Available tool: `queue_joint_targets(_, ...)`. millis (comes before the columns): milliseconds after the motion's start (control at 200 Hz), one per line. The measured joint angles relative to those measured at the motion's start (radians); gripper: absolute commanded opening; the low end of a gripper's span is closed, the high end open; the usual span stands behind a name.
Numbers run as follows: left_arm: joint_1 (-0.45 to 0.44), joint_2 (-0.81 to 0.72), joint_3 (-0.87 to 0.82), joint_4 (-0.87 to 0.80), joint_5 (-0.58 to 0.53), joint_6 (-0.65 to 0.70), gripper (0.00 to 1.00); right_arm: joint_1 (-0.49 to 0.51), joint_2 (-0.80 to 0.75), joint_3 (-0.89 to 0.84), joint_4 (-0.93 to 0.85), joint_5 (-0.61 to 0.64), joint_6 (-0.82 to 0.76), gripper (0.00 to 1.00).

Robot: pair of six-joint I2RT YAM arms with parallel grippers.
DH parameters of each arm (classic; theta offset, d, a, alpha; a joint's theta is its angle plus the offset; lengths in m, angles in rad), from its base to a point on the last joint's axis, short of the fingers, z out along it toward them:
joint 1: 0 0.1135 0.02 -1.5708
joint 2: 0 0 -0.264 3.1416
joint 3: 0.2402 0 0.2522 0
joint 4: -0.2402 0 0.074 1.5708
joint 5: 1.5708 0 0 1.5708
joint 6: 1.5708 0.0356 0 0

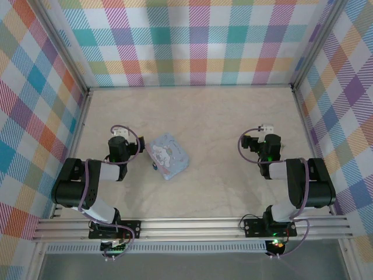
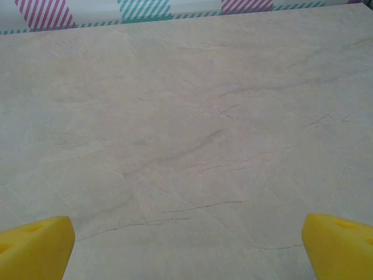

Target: Unlock a padlock with a key

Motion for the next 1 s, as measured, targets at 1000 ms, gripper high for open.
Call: queue_joint_targets(1000,0.000,-0.053,0.100,-0.201,0.002,0.000,1.00,0.000,-0.093,0.045,-0.158,-0.003,0.000,1.00)
